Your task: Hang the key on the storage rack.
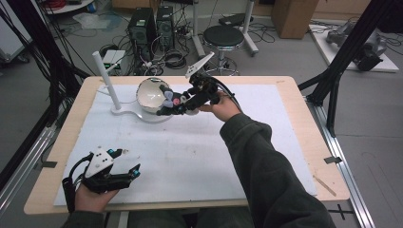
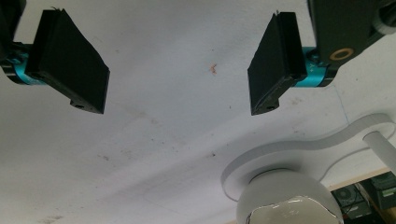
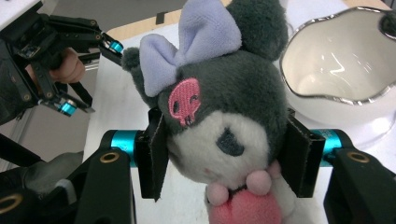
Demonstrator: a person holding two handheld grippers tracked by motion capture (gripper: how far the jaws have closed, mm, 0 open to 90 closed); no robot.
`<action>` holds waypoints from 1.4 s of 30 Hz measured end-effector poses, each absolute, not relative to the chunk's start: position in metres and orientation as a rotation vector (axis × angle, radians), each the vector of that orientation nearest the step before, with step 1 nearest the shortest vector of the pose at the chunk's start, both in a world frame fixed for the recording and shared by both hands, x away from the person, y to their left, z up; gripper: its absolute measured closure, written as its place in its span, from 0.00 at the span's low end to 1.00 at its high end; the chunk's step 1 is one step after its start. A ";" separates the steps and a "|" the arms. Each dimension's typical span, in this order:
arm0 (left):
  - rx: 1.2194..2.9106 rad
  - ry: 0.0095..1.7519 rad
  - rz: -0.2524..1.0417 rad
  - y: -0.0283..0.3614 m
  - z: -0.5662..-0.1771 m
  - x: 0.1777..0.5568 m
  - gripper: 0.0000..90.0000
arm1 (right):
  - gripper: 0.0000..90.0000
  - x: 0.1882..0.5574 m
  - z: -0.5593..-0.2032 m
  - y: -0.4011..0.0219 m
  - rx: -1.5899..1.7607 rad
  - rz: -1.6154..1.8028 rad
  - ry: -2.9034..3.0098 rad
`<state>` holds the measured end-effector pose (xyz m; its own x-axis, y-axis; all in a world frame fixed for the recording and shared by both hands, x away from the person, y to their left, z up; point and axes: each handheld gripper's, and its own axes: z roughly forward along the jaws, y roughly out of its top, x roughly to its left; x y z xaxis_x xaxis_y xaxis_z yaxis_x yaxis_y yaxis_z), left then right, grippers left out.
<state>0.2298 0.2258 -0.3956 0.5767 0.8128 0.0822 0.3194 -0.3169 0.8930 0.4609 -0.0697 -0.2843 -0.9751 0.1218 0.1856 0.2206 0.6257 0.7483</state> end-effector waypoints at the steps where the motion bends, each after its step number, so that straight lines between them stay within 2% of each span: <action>1: 1.882 0.920 0.671 0.226 -0.396 0.230 0.23 | 0.47 0.461 -0.283 -0.065 -0.285 -1.286 -2.723; 28: 1.891 0.917 0.672 0.227 -0.397 0.231 0.23 | 0.47 0.485 -0.272 0.009 -0.285 -1.312 -2.681; 42: 1.889 0.922 0.682 0.229 -0.398 0.230 0.23 | 0.47 0.495 -0.265 0.060 -0.272 -1.296 -2.697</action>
